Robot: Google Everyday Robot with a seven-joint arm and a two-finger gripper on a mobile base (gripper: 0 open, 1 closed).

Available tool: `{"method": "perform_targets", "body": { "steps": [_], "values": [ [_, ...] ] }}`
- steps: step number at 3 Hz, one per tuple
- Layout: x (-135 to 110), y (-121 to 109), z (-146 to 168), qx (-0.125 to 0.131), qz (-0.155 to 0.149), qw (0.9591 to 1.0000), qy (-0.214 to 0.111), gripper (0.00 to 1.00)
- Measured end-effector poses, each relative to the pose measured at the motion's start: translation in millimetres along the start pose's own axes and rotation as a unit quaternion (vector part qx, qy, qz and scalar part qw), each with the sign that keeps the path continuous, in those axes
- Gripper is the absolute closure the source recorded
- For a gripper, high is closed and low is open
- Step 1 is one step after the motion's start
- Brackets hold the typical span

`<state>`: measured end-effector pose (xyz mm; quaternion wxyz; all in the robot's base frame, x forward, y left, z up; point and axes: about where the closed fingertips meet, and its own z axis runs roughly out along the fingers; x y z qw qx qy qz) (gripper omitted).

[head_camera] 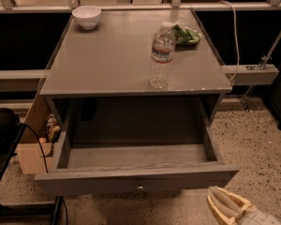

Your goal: Close top drawer

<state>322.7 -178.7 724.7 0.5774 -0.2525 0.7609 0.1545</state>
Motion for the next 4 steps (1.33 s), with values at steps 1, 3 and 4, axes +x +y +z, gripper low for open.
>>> {"method": "perform_targets", "body": {
  "steps": [1,3,4],
  "values": [
    [0.1,3.0,0.1,-0.008,-0.001,1.0000,0.000,1.00],
    [33.4,2.5,10.7,0.004,0.035,0.9993,0.006,1.00],
    [45.0,0.4,18.2,0.010,0.048,0.9988,0.004,1.00]
  ]
}}
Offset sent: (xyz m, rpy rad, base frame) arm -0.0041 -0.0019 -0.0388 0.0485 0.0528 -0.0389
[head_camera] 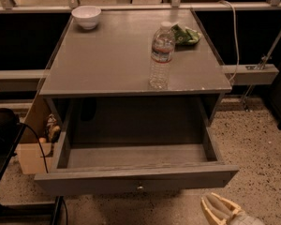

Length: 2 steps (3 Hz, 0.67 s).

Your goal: Close top drawer

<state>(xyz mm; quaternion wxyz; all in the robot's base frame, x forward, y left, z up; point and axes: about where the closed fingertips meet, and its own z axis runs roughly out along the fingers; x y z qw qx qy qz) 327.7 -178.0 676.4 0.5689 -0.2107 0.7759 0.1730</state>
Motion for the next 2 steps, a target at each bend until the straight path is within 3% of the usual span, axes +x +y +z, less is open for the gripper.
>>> {"method": "perform_targets", "body": {
  "steps": [1,2],
  "values": [
    [6.6,-2.3,9.5,0.006,0.005,0.9999,-0.010,1.00],
    [18.3,-4.3,52.7,0.003,-0.001,0.9996,-0.028,1.00]
  ]
}}
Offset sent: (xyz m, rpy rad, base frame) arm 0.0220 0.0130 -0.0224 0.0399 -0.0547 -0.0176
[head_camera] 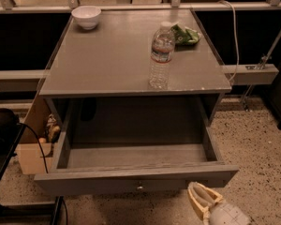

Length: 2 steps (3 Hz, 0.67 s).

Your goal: Close top drawer

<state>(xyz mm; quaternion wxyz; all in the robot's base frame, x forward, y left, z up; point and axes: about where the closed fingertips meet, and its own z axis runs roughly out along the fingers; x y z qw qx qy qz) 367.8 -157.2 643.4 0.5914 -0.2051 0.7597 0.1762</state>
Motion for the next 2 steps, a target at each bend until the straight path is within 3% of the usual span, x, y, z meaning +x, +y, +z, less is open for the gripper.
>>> {"method": "perform_targets", "body": {
  "steps": [2],
  "values": [
    [-0.2,-6.7,18.1,-0.003,-0.009,1.0000,-0.001,1.00]
  ]
}}
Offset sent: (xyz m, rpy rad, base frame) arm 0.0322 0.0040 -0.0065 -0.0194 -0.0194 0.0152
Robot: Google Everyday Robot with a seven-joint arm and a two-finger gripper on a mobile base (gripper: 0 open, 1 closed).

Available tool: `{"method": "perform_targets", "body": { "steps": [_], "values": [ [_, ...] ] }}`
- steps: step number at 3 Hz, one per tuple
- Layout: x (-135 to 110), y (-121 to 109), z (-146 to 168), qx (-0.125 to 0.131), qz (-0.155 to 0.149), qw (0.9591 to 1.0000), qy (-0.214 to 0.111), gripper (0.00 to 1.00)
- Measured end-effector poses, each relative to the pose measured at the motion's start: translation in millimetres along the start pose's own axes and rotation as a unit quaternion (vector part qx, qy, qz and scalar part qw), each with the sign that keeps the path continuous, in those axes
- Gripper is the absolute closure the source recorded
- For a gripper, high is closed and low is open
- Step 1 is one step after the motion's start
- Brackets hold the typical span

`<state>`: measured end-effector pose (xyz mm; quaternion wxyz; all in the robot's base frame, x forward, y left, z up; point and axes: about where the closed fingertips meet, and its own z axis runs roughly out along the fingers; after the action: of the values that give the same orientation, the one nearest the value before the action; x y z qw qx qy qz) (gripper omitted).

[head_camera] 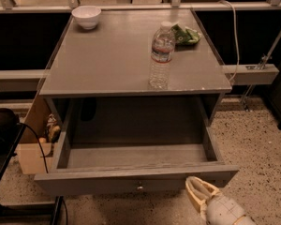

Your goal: Close top drawer

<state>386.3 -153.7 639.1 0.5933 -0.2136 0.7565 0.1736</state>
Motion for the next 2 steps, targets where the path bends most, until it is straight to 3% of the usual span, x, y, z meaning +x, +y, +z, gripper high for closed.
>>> {"method": "perform_targets", "body": {
  "steps": [2],
  "values": [
    [-10.0,-8.9,23.2,-0.004,-0.013,0.9999,-0.011,1.00]
  ]
}}
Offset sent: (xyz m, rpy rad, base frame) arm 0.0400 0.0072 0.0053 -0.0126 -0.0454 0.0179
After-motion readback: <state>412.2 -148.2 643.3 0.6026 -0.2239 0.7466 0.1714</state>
